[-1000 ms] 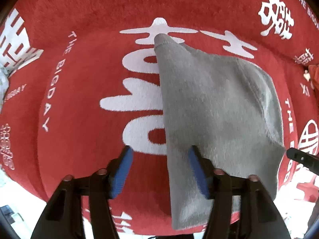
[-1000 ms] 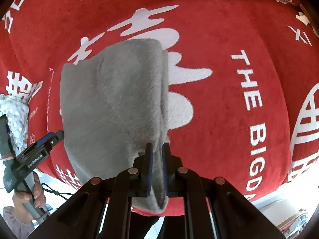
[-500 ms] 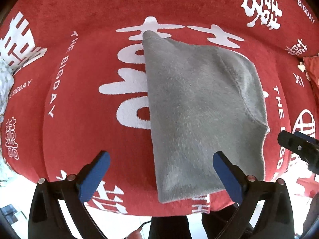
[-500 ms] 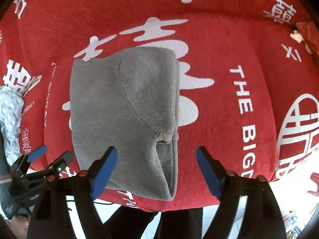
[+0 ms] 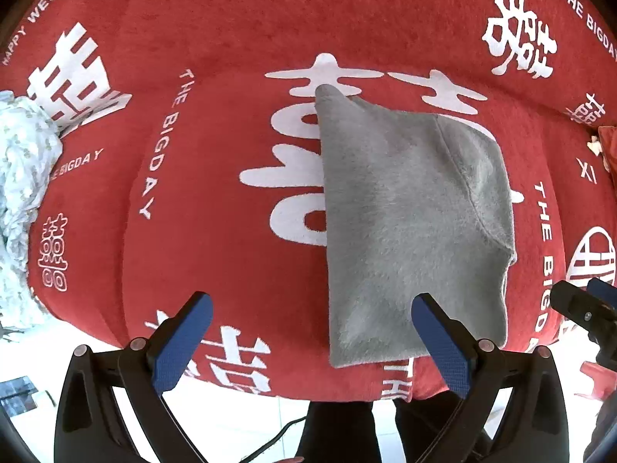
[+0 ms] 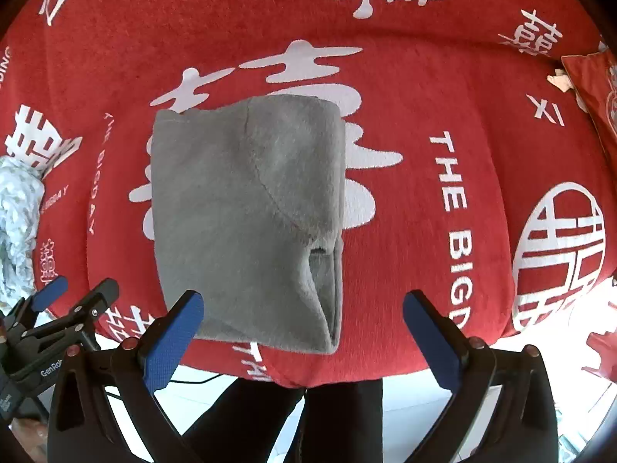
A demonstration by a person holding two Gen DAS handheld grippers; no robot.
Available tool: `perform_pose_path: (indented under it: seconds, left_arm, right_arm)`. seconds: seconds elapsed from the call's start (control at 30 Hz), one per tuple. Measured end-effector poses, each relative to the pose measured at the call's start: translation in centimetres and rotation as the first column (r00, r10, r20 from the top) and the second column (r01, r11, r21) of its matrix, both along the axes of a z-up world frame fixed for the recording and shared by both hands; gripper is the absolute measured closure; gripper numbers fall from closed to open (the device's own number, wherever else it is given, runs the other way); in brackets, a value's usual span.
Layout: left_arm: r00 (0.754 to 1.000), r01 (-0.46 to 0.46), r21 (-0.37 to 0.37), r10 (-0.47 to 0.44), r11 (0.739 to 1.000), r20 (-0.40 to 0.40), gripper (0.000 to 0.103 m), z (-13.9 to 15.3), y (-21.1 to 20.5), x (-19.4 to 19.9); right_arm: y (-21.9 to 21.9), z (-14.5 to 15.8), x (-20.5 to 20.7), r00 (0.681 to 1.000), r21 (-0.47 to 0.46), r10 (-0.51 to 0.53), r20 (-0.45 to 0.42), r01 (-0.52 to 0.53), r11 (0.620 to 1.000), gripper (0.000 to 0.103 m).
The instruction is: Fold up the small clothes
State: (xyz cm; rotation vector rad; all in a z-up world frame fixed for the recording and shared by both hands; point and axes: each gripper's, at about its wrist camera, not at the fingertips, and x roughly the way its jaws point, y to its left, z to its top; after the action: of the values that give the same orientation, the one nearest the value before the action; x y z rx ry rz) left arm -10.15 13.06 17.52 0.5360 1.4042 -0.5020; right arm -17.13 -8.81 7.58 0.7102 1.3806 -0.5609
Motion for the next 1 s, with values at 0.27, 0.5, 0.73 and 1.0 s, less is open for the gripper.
perform_pose_path:
  seconds: [0.27, 0.5, 0.73, 1.0]
  left_arm:
    - [1.000, -0.009, 0.002, 0.009, 1.000, 0.003, 0.000, 1.4, 0.7, -0.4]
    - [1.000, -0.018, -0.007, 0.018, 1.000, 0.000, 0.000, 2.2, 0.8, -0.7]
    - [1.000, -0.020, -0.025, 0.020, 0.999, -0.004, 0.000, 2.8, 1.0, -0.9]
    - [1.000, -0.011, -0.037, 0.011, 0.999, -0.003, 0.000, 3.3, 1.3, -1.0]
  right_arm:
    - [0.2, 1.3, -0.7, 1.000, 0.007, -0.028, -0.001, 0.028, 1.000, 0.000]
    - [0.3, 1.9, -0.8, 1.000, -0.008, -0.028, -0.001, 0.028, 1.000, 0.000]
    - [0.7, 2.8, -0.6, 1.000, -0.028, -0.009, 0.001, 0.009, 1.000, 0.000]
    - [1.2, 3.6, -0.6, 1.000, -0.044, -0.017, 0.010, 0.017, 0.999, 0.000]
